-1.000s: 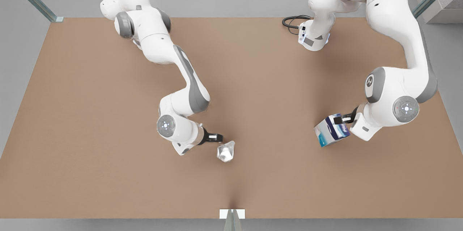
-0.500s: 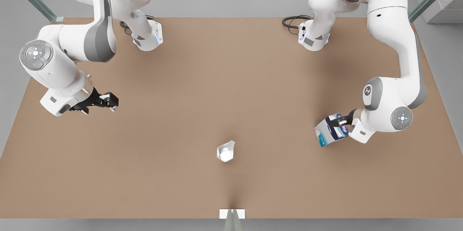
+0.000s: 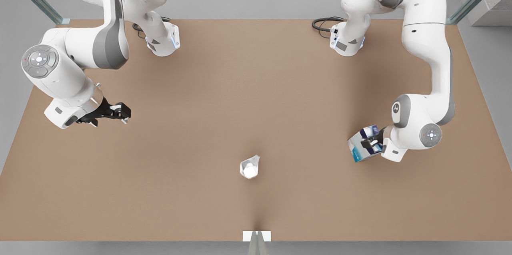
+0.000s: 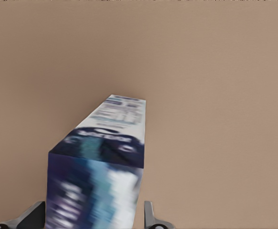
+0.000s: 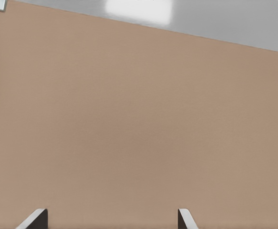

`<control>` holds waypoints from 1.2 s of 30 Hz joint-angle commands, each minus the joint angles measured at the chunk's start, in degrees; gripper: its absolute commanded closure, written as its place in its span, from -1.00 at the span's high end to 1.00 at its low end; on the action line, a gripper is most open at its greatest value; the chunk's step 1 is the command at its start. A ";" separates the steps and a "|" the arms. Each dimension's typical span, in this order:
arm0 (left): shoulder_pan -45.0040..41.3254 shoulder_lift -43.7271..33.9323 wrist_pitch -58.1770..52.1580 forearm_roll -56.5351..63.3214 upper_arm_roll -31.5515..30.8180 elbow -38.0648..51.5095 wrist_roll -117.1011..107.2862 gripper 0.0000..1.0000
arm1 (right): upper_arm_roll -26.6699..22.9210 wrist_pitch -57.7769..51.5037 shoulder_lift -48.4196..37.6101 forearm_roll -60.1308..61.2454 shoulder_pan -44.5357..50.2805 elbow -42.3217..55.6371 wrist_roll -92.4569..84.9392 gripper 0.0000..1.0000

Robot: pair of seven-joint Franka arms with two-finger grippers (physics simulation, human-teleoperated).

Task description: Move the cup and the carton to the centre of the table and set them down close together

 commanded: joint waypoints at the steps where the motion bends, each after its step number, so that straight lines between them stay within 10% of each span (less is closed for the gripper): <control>1: 0.08 0.09 0.06 1.06 -0.09 -0.05 0.00 0.98 | -0.01 0.00 -0.05 0.00 -0.01 0.01 -0.02 1.00; 9: -0.36 0.79 3.40 1.24 0.00 -3.04 -0.17 0.98 | -0.01 -0.09 0.03 0.09 0.07 0.01 0.07 1.00; 12: -0.27 0.79 3.40 1.15 0.00 -3.04 -0.17 0.63 | -0.01 -0.09 0.03 0.09 0.07 0.01 0.07 1.00; 25: -0.10 -1.58 2.08 1.06 -0.18 -2.95 0.00 0.33 | -0.01 0.00 0.12 0.09 0.16 0.01 0.07 1.00; 29: -0.10 -1.49 2.09 0.97 -0.18 -3.04 0.00 -0.11 | -0.01 -0.09 0.12 0.09 0.16 0.01 0.07 1.00; 36: -0.18 -6.41 -1.52 1.06 -0.44 -2.86 2.29 -0.11 | -0.01 -0.09 0.12 0.09 0.16 0.01 0.07 1.00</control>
